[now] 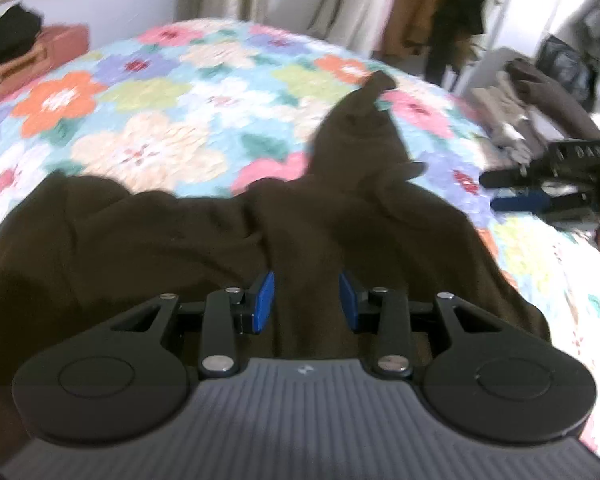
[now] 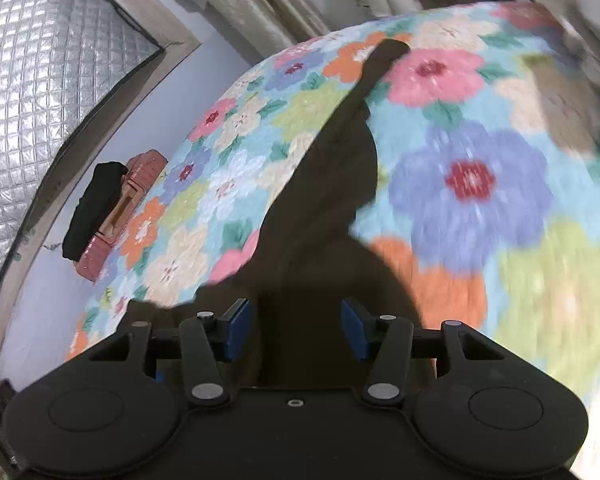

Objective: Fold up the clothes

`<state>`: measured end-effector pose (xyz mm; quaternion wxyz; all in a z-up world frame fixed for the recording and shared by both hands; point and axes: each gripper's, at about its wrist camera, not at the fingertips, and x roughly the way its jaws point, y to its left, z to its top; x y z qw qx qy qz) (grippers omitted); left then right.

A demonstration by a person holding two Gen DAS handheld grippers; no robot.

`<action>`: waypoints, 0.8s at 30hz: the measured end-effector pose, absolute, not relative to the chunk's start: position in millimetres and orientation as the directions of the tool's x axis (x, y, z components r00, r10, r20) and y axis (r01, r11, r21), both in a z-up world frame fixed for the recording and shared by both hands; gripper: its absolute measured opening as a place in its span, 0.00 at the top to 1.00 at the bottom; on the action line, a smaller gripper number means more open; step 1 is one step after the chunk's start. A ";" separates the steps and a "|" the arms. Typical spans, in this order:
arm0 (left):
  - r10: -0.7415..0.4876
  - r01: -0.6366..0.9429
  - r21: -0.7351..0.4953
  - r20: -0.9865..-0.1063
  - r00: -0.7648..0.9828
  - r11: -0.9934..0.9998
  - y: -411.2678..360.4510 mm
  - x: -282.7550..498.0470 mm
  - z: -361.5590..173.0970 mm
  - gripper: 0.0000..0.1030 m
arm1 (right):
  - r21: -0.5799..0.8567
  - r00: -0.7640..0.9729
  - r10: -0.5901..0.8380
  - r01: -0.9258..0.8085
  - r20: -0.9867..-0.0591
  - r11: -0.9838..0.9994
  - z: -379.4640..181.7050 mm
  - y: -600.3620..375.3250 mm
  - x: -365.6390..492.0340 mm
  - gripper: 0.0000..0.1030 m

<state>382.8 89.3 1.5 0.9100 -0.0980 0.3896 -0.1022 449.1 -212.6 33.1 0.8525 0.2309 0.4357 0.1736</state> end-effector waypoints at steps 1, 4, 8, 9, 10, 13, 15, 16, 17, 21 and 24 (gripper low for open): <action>-0.260 0.091 -0.271 -0.692 0.674 0.958 93.9 384.5 -0.2 0.66 | 0.540 0.562 0.497 -0.104 -0.661 0.835 30.1 -213.6 464.6 0.46; -0.247 0.053 -0.292 -0.686 0.684 0.955 107.2 386.6 -2.4 0.66 | 0.544 0.551 0.508 -0.112 -0.662 0.832 15.7 -217.5 516.5 0.46; -0.207 -0.009 -0.293 -0.697 0.687 0.956 119.6 397.7 -2.8 0.66 | 0.525 0.575 0.450 -0.041 -0.683 0.850 -7.2 -222.4 585.4 0.46; -0.203 -0.012 -0.291 -0.696 0.689 0.957 121.1 399.8 -1.8 0.66 | 0.517 0.578 0.436 -0.027 -0.690 0.856 -12.1 -223.6 599.8 0.46; -0.201 -0.020 -0.297 -0.693 0.692 0.955 122.1 402.1 -0.7 0.66 | 0.506 0.575 0.421 -0.013 -0.701 0.862 -18.5 -224.0 614.9 0.45; -0.211 -0.029 -0.320 -0.687 0.695 0.947 123.7 407.7 0.1 0.66 | 0.521 0.593 0.415 0.008 -0.690 0.854 -30.3 -221.4 641.2 0.43; -0.216 -0.031 -0.328 -0.688 0.693 0.944 122.4 411.2 -3.9 0.66 | 0.542 0.611 0.423 0.011 -0.669 0.840 -35.2 -218.0 653.7 0.46; -0.214 -0.031 -0.320 -0.700 0.681 0.947 120.5 413.4 -7.5 0.66 | 0.553 0.620 0.427 0.013 -0.658 0.833 -37.7 -216.3 659.9 0.62; -0.212 -0.030 -0.312 -0.712 0.669 0.950 118.5 415.6 -11.1 0.66 | 0.581 0.623 0.448 0.012 -0.641 0.814 -35.8 -215.3 660.3 0.92; -0.233 -0.030 -0.333 -0.719 0.655 0.942 118.3 416.4 -14.8 0.66 | 0.728 0.674 0.543 -0.012 -0.501 0.685 -14.0 -213.8 642.3 0.94; -0.223 -0.043 -0.336 -0.710 0.668 0.941 124.5 409.0 -4.1 0.66 | 0.740 0.654 0.616 -0.126 -0.439 0.661 19.3 -195.3 616.5 0.94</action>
